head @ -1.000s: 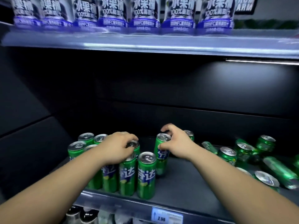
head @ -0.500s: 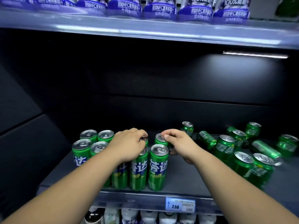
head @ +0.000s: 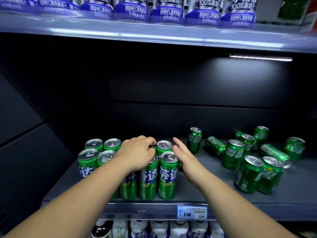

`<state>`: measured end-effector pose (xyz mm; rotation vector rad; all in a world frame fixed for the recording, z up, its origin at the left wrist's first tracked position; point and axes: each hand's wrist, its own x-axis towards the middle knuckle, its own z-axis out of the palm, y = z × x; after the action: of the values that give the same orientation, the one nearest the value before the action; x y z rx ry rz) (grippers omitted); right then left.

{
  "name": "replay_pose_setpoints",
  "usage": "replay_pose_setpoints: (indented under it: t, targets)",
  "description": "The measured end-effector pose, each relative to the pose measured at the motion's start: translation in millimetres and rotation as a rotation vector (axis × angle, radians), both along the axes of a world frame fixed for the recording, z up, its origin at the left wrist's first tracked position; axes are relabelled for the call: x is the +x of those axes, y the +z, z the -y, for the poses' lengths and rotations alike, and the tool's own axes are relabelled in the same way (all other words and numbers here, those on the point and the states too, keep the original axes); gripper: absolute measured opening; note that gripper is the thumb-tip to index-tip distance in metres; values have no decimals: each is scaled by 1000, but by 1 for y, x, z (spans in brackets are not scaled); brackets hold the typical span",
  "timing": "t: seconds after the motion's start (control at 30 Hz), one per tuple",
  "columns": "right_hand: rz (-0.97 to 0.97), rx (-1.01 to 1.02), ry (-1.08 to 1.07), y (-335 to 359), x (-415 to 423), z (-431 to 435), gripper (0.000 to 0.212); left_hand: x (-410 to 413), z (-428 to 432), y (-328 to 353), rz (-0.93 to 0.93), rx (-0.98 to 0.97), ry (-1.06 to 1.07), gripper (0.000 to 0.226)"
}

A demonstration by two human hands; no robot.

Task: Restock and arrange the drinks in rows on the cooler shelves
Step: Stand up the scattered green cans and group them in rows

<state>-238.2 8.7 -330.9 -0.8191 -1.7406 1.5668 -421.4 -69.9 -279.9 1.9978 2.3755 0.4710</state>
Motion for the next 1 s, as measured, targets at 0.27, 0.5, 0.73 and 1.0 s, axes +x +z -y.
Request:
replay_pose_setpoints:
  t: [0.27,0.5,0.73,1.0]
  targets:
    - [170,180,89,-48,7,34,121,1,3,-1,-15,30,-7,41]
    - [197,262,62,-52,3,39,107,2,6,2,-37,-25,-36,47]
    - [316,326,110,-35,14,31,103,2,5,9,-6,-77,-29,48]
    - [550,475,-3,1,69,14,89,49,-13,36,16,68,-167,58]
